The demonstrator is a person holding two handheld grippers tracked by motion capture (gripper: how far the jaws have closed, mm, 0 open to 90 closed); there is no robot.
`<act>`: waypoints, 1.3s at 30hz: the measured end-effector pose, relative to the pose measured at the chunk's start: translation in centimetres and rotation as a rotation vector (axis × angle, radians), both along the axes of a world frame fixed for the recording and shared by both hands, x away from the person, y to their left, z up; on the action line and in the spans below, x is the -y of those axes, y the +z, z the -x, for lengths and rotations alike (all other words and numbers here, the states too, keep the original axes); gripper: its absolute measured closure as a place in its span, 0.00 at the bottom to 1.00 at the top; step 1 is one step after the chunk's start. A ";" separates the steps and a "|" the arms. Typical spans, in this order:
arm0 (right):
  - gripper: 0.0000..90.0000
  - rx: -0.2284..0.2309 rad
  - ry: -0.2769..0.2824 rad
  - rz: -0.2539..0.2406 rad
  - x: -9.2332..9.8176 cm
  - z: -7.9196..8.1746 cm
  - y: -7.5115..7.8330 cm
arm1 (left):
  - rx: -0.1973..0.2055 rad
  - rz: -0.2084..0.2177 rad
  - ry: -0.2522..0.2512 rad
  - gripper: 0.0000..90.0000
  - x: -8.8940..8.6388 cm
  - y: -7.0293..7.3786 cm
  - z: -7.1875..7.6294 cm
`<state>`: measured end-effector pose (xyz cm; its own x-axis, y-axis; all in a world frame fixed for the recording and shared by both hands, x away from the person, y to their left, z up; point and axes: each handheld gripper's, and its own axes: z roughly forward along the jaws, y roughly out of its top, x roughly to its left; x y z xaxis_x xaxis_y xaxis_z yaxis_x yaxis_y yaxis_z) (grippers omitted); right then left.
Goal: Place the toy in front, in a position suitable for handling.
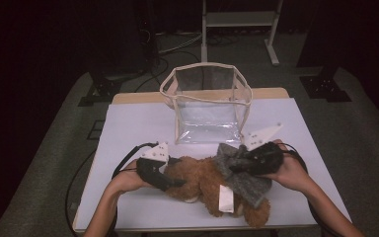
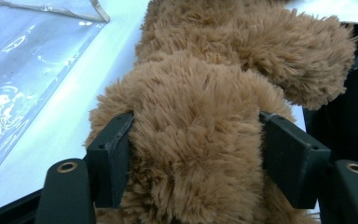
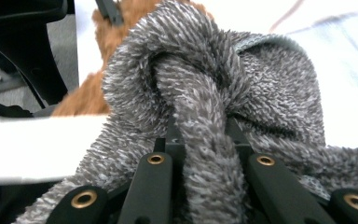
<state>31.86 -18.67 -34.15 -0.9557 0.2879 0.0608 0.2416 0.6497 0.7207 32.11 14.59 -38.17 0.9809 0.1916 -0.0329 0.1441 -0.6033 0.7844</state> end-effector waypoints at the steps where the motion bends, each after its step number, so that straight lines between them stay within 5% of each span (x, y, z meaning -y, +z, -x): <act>1: 0.85 -0.003 0.012 0.010 -0.9 -0.3 0.2 | 0.001 0.002 0.000 0.34 0.0 0.0 0.1; 8: 0.85 -0.010 0.103 0.068 -6.5 -1.9 -0.3 | 0.017 0.005 -0.005 0.35 -0.3 -0.1 0.5; 14: 0.85 -0.035 0.095 0.066 -5.6 -1.7 -0.9 | 0.030 0.016 0.040 0.29 -2.3 0.7 0.2; 18: 0.85 -0.051 0.083 0.049 -5.0 -2.0 -0.6 | -0.019 0.026 0.029 0.35 -2.4 -0.6 -0.3; 31: 0.85 -0.047 0.192 0.095 -12.7 -3.4 -0.1 | -0.029 0.039 -0.014 0.39 -1.3 -1.1 0.1; 34: 0.85 -0.046 0.198 0.110 -12.5 -3.2 0.0 | -0.016 0.025 -0.011 0.38 -1.3 -1.1 0.3; 39: 0.85 -0.025 0.144 0.153 -8.6 -2.4 0.2 | -0.007 0.008 -0.013 0.38 -1.2 -0.9 0.5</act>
<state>34.23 -10.08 -33.92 -0.9863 0.1566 0.0514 0.1555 0.7805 0.6055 31.61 15.83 -39.11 0.9831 0.1782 -0.0417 0.1420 -0.5993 0.7878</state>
